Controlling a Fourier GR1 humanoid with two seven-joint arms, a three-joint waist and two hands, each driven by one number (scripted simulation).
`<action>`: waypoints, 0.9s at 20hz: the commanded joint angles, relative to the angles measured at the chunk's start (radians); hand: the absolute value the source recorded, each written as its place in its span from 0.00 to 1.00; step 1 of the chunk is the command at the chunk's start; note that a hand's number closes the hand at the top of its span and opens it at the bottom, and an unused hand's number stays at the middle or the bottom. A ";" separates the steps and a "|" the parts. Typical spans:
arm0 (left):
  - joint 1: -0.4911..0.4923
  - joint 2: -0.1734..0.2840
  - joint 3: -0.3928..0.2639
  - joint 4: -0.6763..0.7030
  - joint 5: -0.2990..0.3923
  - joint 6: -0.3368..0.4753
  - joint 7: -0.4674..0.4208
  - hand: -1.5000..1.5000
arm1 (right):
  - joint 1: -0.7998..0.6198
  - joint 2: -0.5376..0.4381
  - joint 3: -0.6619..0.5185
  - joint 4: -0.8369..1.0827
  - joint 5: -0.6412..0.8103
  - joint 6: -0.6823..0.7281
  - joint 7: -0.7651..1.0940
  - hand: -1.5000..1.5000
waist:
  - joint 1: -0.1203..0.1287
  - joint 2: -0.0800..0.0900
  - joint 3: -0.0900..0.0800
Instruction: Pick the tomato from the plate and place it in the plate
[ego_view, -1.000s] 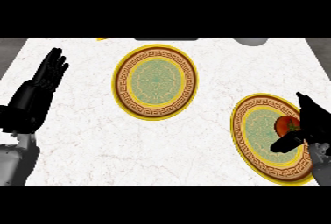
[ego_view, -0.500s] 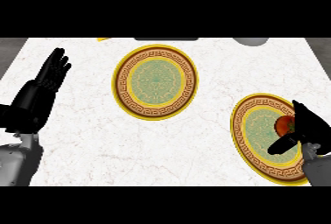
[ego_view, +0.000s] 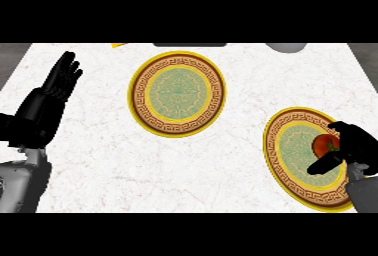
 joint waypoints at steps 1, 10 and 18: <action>0.014 0.013 0.023 0.018 0.012 -0.037 -0.033 0.50 | 0.016 -0.034 -0.009 0.055 0.109 -0.130 -0.119 1.00 | 0.001 0.003 0.003; 0.048 -0.006 0.024 -0.069 -0.017 -0.003 0.029 0.50 | 0.300 0.039 0.099 -0.236 0.185 -0.092 0.033 1.00 | -0.022 -0.007 0.002; 0.081 -0.012 0.043 -0.041 -0.010 -0.056 -0.037 0.50 | 0.328 0.034 0.155 -0.636 0.349 -0.014 0.174 1.00 | -0.006 -0.002 0.001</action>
